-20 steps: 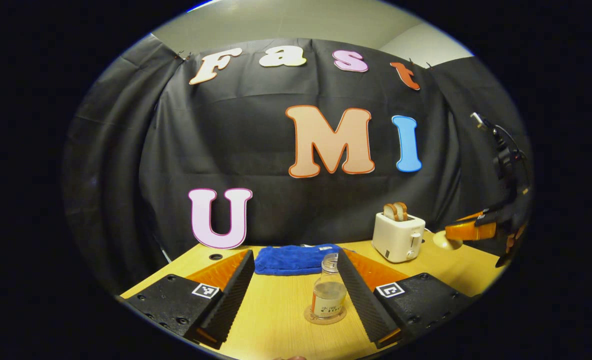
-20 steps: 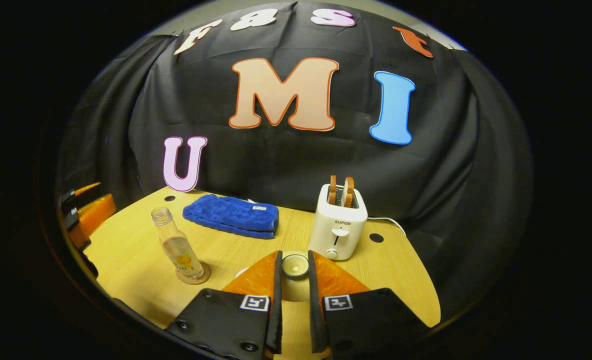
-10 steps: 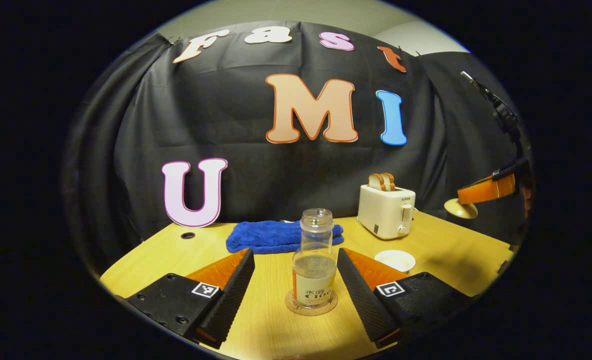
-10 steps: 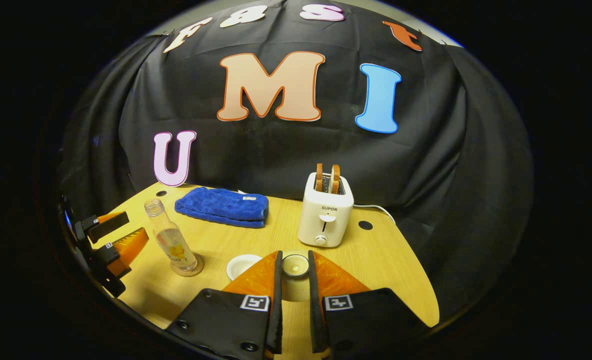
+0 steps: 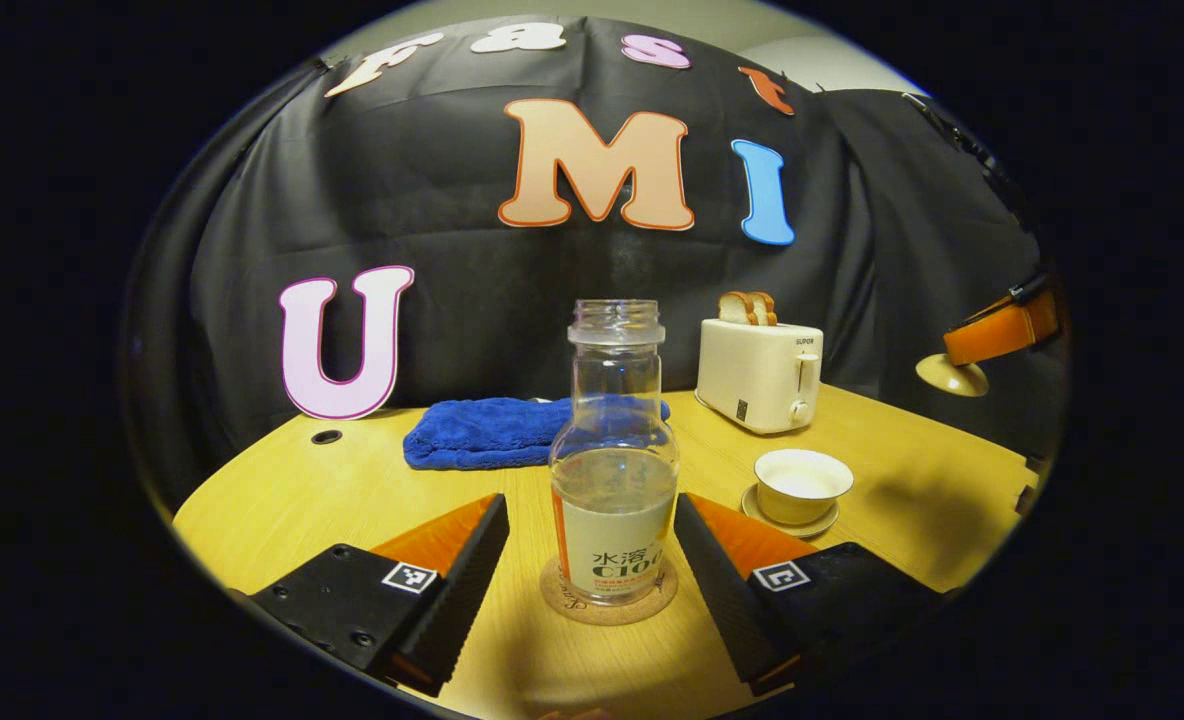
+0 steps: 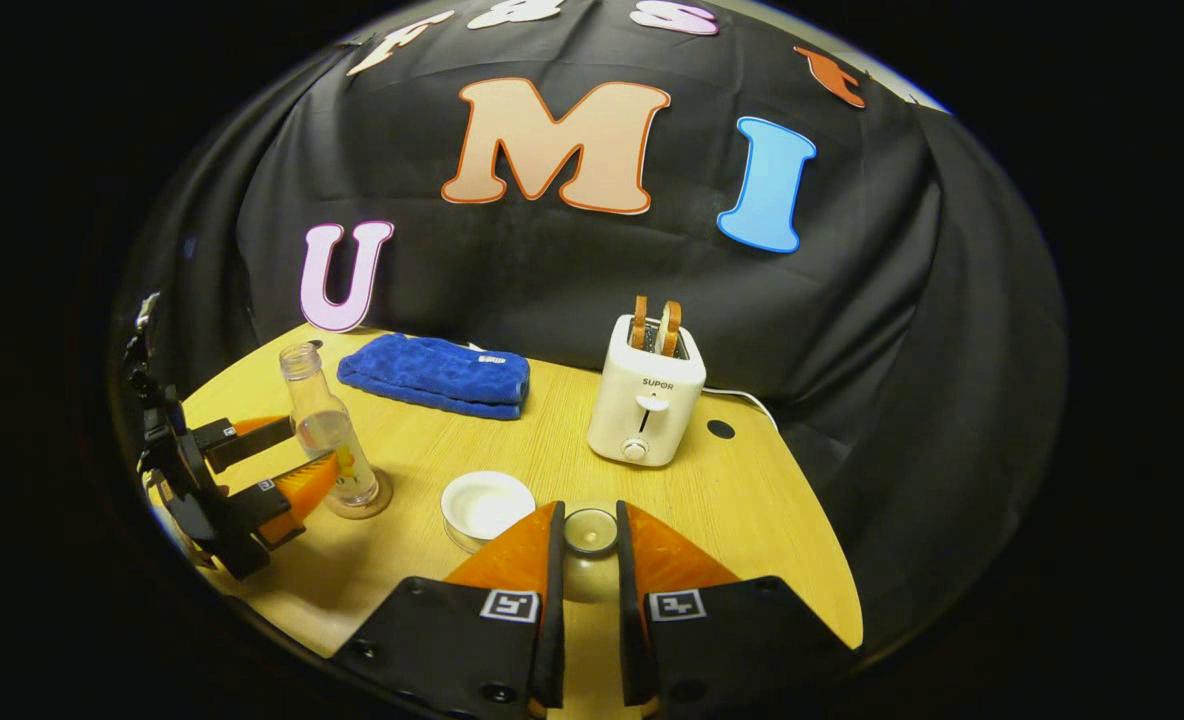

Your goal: Open the teacup lid with one hand, grasp the water bottle and pour water into the teacup with the other hand; after pouring, place the water bottle on the coaster and then close the teacup lid.

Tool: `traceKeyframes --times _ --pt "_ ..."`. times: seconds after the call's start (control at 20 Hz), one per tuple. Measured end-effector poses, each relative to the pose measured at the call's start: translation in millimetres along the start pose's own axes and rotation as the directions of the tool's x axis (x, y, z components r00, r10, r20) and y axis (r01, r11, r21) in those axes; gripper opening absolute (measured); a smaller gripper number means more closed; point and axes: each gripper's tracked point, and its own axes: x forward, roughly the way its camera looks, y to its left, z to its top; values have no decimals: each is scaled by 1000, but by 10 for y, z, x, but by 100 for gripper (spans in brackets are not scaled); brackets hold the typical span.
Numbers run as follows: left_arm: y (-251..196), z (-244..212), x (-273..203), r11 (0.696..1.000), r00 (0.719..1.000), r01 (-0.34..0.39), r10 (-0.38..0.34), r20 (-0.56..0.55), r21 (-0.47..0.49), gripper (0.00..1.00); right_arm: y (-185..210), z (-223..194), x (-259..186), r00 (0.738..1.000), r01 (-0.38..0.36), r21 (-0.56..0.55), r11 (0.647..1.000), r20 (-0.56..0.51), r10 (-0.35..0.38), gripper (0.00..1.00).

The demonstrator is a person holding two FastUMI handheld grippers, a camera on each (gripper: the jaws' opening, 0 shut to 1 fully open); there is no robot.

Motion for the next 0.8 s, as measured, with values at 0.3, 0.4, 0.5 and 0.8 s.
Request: traceKeyframes --times 0.3,0.4,0.5,0.8 --pt "-104 -135 177 999 998 35 -33 -49 29 98 -28 -38 21 1000 18 29 999 -13 -17 26" --pt "-109 -197 215 998 996 38 -34 -77 56 93 -62 -55 7 1000 23 37 999 -16 -23 26" --pt "-119 -213 225 996 995 44 -37 -92 79 84 -110 -64 -17 1000 28 51 998 -15 -28 24" --pt "-173 -189 231 976 989 62 -32 -145 207 73 -258 -71 -54 1000 29 129 991 0 -29 25"
